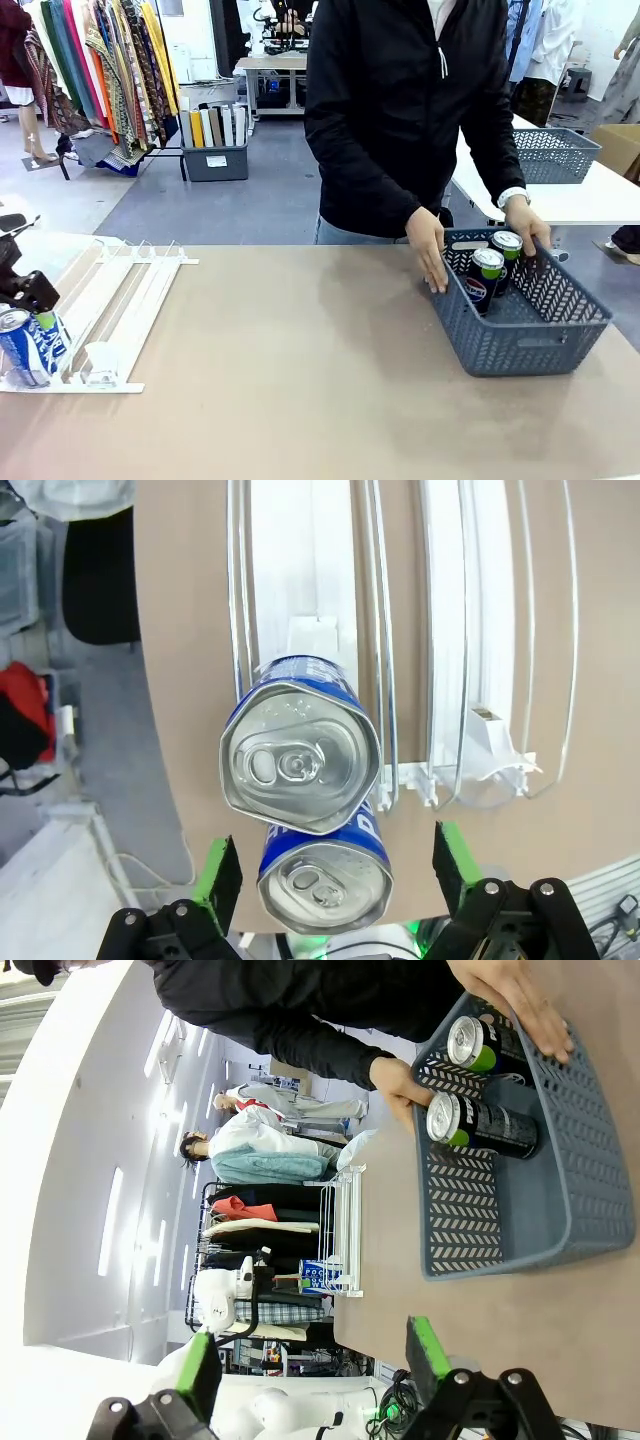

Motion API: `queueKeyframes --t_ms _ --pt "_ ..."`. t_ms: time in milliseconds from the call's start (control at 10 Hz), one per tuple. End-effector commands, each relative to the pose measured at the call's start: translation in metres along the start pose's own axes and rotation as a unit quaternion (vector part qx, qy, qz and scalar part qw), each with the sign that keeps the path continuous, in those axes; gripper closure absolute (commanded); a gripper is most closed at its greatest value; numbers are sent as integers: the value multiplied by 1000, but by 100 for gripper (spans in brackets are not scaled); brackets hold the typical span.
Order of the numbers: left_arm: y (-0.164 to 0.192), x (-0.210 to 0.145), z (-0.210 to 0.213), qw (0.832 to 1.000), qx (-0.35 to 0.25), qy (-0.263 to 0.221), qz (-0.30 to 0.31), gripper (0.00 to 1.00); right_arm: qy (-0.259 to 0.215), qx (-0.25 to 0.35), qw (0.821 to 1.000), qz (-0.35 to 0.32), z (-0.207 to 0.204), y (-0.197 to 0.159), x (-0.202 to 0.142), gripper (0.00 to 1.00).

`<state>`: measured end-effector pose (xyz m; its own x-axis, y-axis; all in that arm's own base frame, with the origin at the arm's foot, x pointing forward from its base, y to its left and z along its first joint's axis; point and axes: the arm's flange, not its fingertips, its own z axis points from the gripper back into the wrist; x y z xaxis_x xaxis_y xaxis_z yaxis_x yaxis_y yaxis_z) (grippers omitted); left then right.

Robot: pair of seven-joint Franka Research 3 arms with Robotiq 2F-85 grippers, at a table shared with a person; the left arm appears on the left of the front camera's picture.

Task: Retrieve and store the cans from the dispenser.
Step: Pick up one can from the Automatic Can Dispenser and place it in the middle of the table.

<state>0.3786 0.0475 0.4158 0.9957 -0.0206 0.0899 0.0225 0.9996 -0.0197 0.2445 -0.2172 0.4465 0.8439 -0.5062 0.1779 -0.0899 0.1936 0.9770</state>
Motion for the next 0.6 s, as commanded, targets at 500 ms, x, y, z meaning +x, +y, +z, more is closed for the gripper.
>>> queueKeyframes --t_ms 500 --pt "-4 -1 -4 999 13 44 5 0 -1 6 1000 13 0 0 1 0"
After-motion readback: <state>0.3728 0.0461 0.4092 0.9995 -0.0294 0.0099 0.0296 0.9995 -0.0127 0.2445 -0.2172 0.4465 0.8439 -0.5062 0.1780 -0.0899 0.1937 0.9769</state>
